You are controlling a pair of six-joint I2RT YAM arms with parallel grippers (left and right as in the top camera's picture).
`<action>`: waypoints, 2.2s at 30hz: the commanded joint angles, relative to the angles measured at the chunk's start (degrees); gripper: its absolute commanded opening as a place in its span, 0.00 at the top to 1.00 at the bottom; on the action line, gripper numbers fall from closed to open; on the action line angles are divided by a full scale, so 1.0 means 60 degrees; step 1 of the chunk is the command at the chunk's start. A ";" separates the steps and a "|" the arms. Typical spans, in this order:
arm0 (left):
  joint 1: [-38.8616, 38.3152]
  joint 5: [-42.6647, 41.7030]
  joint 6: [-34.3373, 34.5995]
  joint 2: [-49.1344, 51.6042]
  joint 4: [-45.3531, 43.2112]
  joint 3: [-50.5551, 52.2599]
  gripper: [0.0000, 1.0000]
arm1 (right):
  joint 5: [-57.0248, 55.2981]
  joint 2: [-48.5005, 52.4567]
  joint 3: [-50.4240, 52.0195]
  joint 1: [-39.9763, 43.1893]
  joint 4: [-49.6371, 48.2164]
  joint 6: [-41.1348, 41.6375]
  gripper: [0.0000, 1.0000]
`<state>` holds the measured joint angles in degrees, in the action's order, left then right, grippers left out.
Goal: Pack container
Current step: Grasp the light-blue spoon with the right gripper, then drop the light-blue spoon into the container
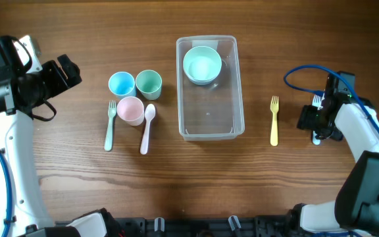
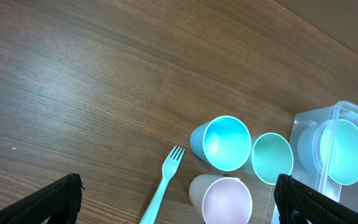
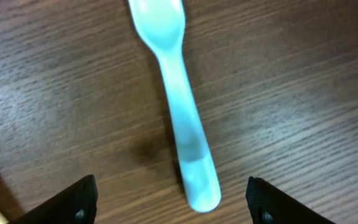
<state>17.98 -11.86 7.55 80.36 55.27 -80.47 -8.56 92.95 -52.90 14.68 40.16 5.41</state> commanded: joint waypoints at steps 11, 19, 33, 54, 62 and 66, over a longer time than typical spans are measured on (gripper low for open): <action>0.0051 -0.0044 -0.0219 0.0036 -0.0018 -0.0153 0.00 | 0.0514 0.2473 -0.0222 0.0120 -0.1304 -0.0645 0.52; 0.0051 -0.0044 -0.0219 0.0036 -0.0018 -0.0153 0.00 | 0.0696 0.2473 -0.0226 0.0120 -0.0994 -0.0109 0.80; 0.0051 -0.0044 -0.0219 0.0036 -0.0018 -0.0153 0.00 | 0.1239 0.1883 -0.1985 0.0058 0.1501 0.0699 0.96; 0.0051 -0.0044 -0.0219 0.0036 -0.0022 -0.0153 0.00 | 0.3905 0.0120 -0.4805 -0.7515 0.1534 -0.8499 0.96; 0.0051 -0.0044 -0.0219 0.0036 -0.0022 -0.0153 0.00 | 0.2718 0.2623 -0.4805 -0.7515 0.1701 -0.8666 0.96; 0.0051 -0.0044 -0.0219 0.0036 -0.0018 -0.0153 0.00 | 0.2976 0.2667 -0.4805 -0.7519 0.2550 -0.9974 0.96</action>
<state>17.98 -11.86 7.55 80.36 55.29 -80.47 8.75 108.75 -81.56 -30.33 52.36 -47.90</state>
